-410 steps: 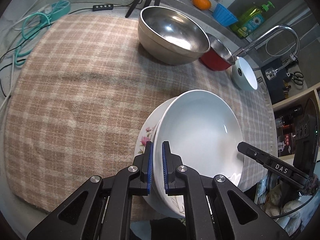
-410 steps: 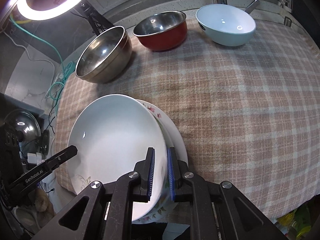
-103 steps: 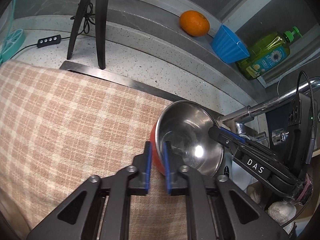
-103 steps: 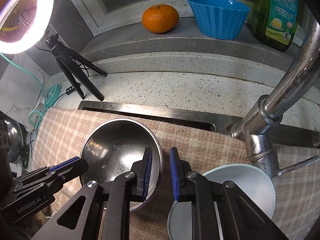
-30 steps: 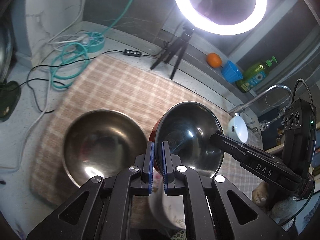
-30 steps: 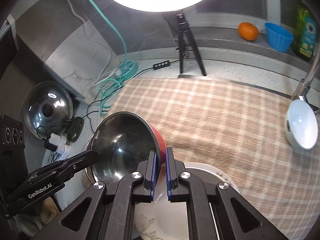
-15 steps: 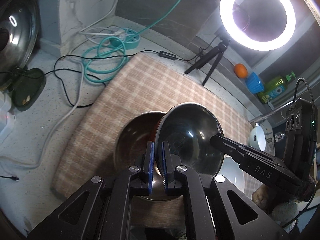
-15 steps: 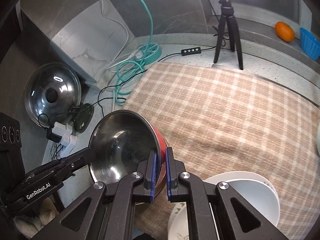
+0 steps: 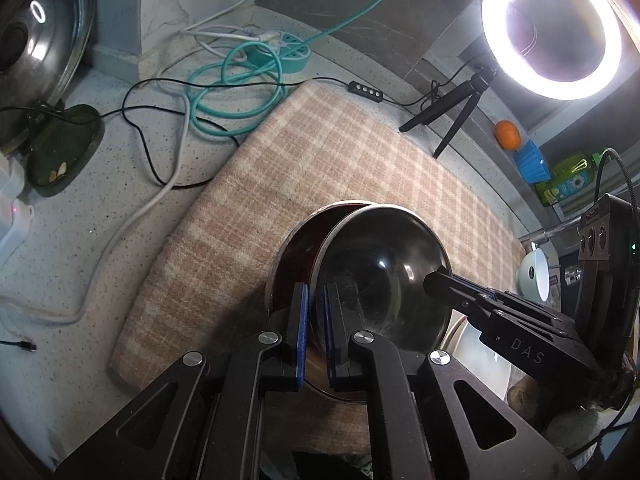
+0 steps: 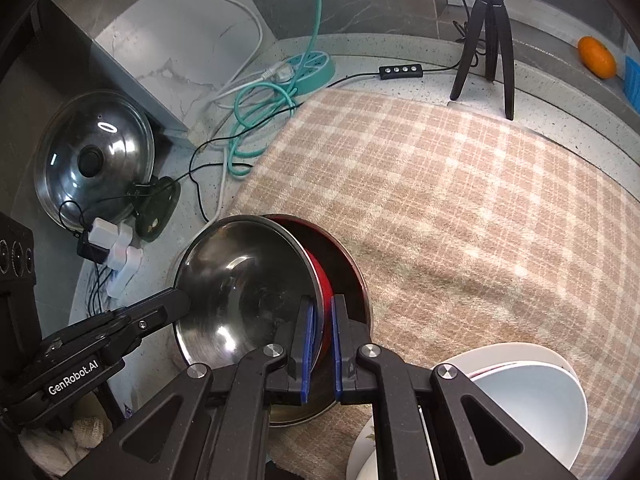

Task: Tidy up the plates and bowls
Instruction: 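Lower the red-bottomed bowl into the large steel bowl, then open both tools to release the red-bottomed bowl rim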

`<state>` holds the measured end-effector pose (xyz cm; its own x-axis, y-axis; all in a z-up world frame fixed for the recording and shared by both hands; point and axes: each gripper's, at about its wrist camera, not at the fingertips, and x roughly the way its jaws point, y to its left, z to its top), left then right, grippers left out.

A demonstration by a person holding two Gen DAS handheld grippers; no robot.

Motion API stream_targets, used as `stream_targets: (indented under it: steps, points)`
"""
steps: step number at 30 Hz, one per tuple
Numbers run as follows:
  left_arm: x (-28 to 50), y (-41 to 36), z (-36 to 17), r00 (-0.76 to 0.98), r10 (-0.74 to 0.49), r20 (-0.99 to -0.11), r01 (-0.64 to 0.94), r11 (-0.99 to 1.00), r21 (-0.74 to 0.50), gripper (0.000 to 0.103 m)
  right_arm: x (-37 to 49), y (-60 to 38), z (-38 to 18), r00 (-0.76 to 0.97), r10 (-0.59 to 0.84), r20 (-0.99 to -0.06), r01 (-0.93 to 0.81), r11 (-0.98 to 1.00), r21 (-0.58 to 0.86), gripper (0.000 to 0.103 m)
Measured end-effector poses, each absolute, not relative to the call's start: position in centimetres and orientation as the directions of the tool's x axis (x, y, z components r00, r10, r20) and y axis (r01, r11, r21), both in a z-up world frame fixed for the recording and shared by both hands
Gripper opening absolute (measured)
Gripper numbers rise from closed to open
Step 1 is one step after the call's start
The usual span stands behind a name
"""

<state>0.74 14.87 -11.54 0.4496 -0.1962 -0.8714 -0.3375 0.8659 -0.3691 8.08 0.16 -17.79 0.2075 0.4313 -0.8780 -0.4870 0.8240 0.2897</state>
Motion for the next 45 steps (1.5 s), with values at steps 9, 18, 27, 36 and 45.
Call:
stream_targets:
  steps: [9, 18, 27, 36, 45]
  points:
    - [0.9, 14.4, -12.5, 0.413, -0.186, -0.892, -0.339, 0.877, -0.34, 0.006, 8.0, 0.5, -18.8, 0.199, 0.391, -0.899, -0.496, 0.831, 0.252, 0.008]
    - [1.3, 14.3, -13.3, 0.394, -0.185, -0.9, -0.342, 0.88, -0.331, 0.006, 8.0, 0.7, -19.4, 0.193, 0.373, -0.908, -0.5, 0.833, 0.236, 0.01]
    - [1.4, 14.2, -13.1, 0.393, -0.178, -0.902, -0.343, 0.882, -0.323, 0.006, 8.1, 0.6, -18.8, 0.201, 0.392, -0.898, -0.504, 0.827, 0.248, 0.023]
    - [1.0, 14.5, -11.7, 0.426, -0.16, -0.89, -0.349, 0.879, -0.325, 0.006, 7.7, -0.2, -17.3, 0.235, 0.422, -0.876, -0.512, 0.819, 0.258, 0.025]
    - [1.7, 11.4, -8.7, 0.479, -0.191, -0.857, -0.27, 0.897, -0.351, 0.006, 7.0, -4.6, -14.7, 0.326, 0.456, -0.828, -0.488, 0.832, 0.265, 0.04]
